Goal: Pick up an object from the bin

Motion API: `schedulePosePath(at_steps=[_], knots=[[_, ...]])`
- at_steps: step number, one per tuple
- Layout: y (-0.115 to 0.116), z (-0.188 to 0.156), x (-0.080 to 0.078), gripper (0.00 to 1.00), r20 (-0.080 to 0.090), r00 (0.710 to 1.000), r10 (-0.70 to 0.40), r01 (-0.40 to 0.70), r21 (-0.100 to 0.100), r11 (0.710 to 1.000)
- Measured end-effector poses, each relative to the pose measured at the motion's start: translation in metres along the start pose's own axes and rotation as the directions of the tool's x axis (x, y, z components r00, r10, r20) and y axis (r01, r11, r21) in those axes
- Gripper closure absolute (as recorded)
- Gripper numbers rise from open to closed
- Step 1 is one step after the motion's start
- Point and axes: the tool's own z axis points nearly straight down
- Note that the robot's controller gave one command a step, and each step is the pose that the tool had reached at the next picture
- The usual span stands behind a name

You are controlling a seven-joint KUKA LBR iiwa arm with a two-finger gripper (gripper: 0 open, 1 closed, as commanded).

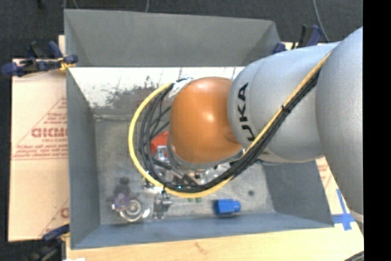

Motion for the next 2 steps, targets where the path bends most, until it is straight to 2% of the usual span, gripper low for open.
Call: schedulePosePath(at_steps=[1,2], knots=[[0.034,0.086,-0.015,0.00,0.008,0.988,-0.155,0.155,0.001,0.988],[0.058,0.091,-0.020,0.00,0.019,0.940,-0.340,0.340,0.006,0.940]])
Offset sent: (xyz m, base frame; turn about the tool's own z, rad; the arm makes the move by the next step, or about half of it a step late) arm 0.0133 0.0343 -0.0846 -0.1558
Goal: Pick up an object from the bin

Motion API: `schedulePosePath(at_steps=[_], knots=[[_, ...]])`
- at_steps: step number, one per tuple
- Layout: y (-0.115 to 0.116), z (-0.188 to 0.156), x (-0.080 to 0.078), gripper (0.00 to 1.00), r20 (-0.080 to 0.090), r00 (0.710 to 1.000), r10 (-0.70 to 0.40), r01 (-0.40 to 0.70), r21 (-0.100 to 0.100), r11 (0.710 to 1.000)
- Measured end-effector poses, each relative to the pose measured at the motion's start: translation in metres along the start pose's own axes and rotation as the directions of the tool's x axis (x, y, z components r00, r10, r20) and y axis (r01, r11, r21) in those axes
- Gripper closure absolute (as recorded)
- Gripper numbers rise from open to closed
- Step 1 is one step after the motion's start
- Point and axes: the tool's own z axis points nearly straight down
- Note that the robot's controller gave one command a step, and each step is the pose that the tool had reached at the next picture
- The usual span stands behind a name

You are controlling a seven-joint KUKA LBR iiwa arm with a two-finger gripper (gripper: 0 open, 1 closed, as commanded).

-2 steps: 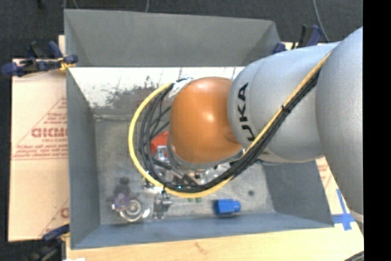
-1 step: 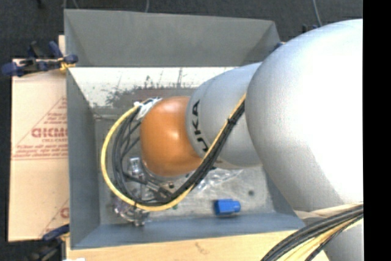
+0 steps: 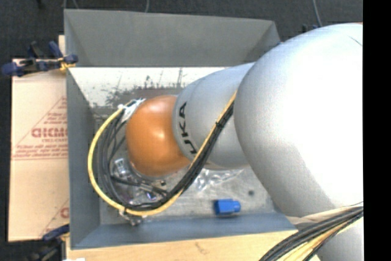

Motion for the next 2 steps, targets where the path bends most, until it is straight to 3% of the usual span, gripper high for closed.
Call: schedulePosePath(at_steps=[1,2], knots=[[0.002,-0.001,-0.001,1.00,0.002,1.000,0.005,-0.005,-0.005,1.000],[-0.014,-0.136,-0.003,1.00,-0.002,1.000,-0.025,0.025,-0.003,1.000]])
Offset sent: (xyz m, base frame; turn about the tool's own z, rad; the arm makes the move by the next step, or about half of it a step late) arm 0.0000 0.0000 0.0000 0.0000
